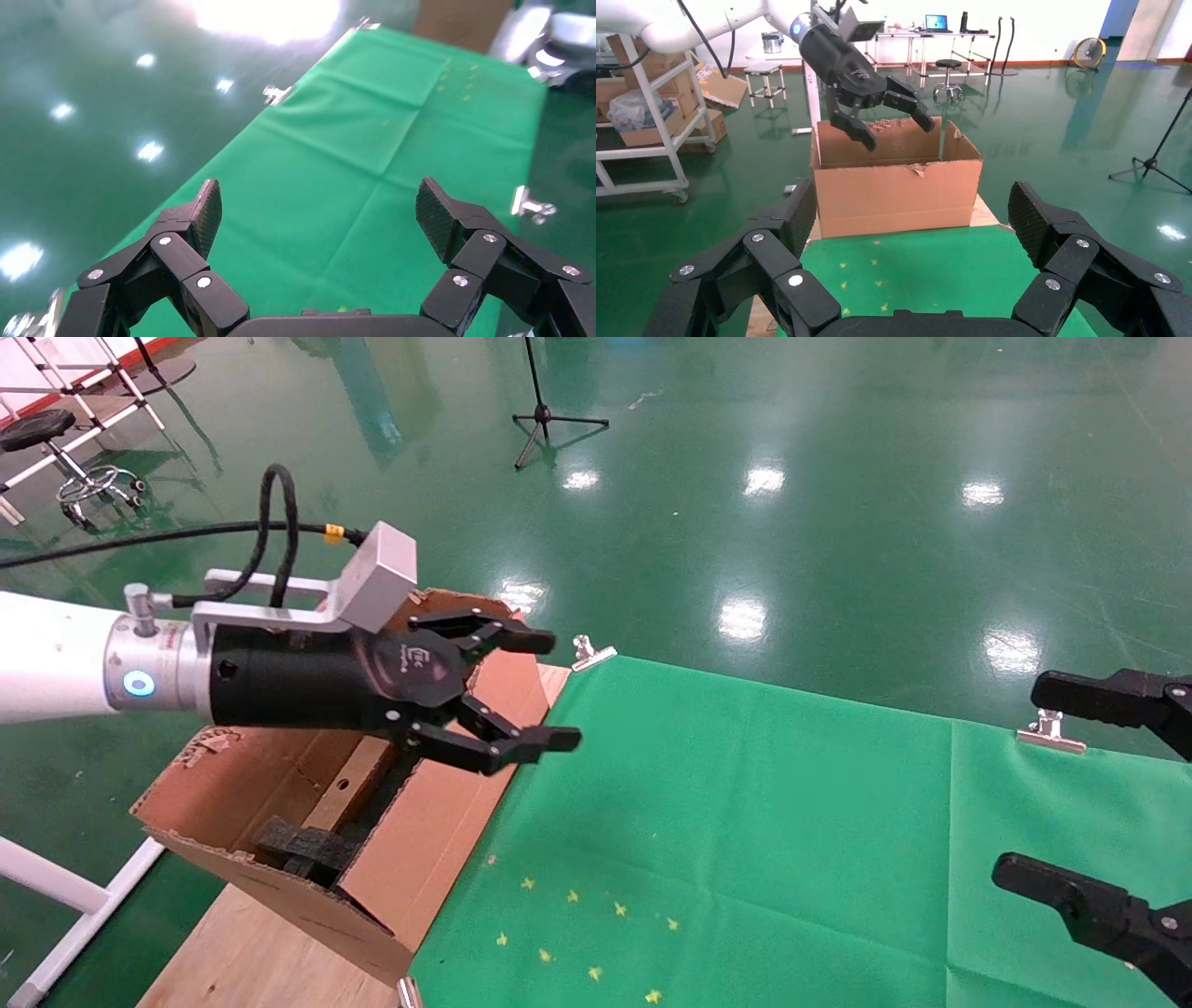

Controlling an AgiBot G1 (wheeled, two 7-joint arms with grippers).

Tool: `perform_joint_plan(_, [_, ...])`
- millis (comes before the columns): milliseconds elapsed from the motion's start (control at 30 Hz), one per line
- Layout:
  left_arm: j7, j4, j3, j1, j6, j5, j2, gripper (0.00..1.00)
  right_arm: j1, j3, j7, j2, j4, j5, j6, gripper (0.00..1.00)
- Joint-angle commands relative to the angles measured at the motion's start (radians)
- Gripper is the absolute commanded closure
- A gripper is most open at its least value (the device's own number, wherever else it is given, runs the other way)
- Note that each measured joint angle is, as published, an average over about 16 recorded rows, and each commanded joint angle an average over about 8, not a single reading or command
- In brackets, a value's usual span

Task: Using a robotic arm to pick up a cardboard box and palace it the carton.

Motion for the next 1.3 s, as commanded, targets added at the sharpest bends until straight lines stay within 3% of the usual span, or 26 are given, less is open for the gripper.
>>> perform_joint_plan(33, [0.009,-0.029,-0.019,0.028,0.002,-0.029,0.003,0.00,0.000,0.000,0.000,0.000,0.000,0.000,0.000,0.00])
perform_joint_plan(833, [0.094,-0.297,-0.200,0.292,0.017,-0.298,0.031,0.00,0.000,0.000,0.000,0.000,0.000,0.000,0.000,0.00])
perform_joint_plan(1300, [0.097,-0.309,-0.209,0.305,0.018,-0.312,0.032,0.00,0.000,0.000,0.000,0.000,0.000,0.000,0.000,0.00])
